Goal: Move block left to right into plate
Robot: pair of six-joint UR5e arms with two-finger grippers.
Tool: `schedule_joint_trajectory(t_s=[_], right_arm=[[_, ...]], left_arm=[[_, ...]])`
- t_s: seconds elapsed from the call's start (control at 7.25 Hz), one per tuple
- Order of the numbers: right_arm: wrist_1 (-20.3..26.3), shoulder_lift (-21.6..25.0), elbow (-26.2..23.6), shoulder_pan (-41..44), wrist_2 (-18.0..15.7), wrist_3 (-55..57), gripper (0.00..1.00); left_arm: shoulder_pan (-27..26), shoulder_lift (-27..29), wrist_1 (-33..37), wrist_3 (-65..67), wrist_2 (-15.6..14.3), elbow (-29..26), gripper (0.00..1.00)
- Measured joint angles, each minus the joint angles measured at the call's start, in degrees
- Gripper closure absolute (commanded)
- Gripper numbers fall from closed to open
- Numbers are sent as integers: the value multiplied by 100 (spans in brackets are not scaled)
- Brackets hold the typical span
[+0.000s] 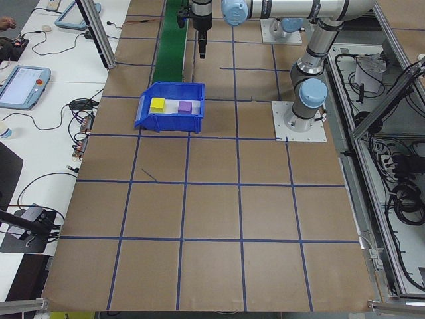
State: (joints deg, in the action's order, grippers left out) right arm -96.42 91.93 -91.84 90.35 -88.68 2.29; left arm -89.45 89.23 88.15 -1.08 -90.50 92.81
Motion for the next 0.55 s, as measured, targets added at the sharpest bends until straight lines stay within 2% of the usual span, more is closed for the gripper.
schedule_joint_trajectory(t_s=[0.55], right_arm=[[-8, 0, 3, 0, 2, 0, 0]], left_arm=[[-37, -25, -23, -40, -15, -41, 0]])
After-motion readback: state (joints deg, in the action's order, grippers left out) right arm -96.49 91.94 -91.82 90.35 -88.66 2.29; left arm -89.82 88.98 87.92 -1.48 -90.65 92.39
